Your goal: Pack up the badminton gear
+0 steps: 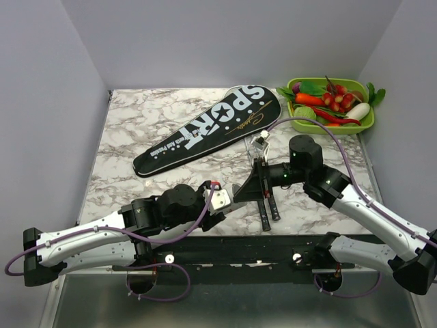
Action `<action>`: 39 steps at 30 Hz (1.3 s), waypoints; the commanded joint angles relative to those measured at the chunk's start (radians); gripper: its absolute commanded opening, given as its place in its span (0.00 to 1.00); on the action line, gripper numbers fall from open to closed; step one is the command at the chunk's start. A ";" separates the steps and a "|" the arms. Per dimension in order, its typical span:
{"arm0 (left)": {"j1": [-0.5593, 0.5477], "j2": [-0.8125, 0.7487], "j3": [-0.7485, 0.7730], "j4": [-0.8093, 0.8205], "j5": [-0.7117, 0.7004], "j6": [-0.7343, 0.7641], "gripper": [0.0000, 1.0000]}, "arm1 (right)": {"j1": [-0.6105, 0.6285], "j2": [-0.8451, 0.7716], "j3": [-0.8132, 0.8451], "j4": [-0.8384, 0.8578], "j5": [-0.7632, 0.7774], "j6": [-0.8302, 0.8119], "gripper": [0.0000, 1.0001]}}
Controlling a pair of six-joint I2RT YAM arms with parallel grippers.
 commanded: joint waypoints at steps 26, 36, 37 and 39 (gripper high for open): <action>-0.003 -0.191 -0.017 0.092 0.066 -0.052 0.00 | 0.009 0.021 -0.111 0.161 0.189 0.050 0.33; -0.003 -0.180 -0.015 0.084 0.008 -0.043 0.00 | 0.135 0.128 0.002 -0.029 0.318 -0.036 0.27; -0.003 -0.180 -0.015 0.080 -0.013 -0.043 0.00 | 0.138 0.125 -0.004 -0.032 0.324 -0.037 0.27; -0.003 -0.177 -0.019 0.083 -0.041 -0.039 0.00 | 0.141 0.090 -0.017 -0.046 0.353 -0.035 0.29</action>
